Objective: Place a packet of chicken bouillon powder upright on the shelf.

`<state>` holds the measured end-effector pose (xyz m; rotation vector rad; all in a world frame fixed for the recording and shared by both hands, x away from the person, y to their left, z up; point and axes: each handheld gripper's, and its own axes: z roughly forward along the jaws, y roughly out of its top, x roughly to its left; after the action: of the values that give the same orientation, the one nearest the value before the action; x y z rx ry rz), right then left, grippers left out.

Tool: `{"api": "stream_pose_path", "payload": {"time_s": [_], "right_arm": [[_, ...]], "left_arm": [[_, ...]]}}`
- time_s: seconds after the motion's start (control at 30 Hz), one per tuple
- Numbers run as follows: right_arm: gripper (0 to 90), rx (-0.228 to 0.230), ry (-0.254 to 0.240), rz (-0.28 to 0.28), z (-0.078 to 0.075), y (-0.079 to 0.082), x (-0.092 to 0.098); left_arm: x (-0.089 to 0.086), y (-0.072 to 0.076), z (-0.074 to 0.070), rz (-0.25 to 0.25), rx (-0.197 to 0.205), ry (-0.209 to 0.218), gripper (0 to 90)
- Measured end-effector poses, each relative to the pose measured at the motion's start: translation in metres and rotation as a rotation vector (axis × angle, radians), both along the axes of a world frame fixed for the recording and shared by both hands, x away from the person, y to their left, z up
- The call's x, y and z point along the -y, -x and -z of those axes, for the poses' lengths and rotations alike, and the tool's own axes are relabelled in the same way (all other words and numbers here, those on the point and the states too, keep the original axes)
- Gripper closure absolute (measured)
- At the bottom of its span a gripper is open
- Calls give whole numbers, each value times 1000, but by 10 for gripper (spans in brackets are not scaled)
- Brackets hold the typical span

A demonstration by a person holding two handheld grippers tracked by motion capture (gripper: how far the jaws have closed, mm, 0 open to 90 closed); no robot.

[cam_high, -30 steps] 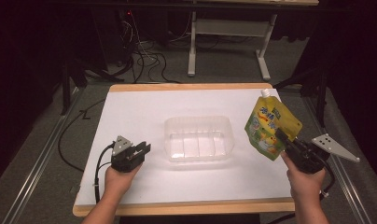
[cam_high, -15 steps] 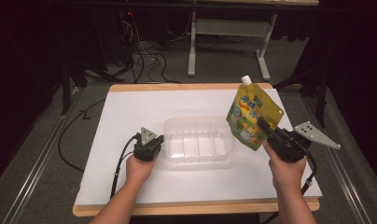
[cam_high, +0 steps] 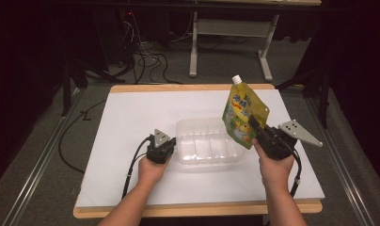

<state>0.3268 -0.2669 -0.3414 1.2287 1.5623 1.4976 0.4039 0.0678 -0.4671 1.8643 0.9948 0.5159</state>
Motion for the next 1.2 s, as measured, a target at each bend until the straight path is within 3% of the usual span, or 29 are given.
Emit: {"api": "stream_pose_path", "payload": {"time_s": [0.07, 0.1, 0.23, 0.4, 0.5, 0.67, 1.2], "right_arm": [[891, -4, 1, 12, 2, -2, 1], [891, -4, -7, 22, 4, -3, 1], [891, -14, -11, 23, 10, -7, 0], [891, -28, -16, 40, 19, -12, -1], [891, -37, -5, 54, 24, -15, 0], [891, -43, -12, 70, 27, -16, -1], [896, -43, -7, 91, 35, -21, 0]], "left_arm": [[3, 1, -2, -14, -6, 14, 888], [3, 1, -3, -15, -14, 16, 836], [-9, 10, -7, 6, 1, -37, 785], [-28, 26, -12, 39, 24, -44, 700], [-33, 30, -12, 45, 24, 14, 686], [-29, 31, -12, 72, 22, 12, 675], [-31, 33, -12, 88, 11, 10, 644]]}}
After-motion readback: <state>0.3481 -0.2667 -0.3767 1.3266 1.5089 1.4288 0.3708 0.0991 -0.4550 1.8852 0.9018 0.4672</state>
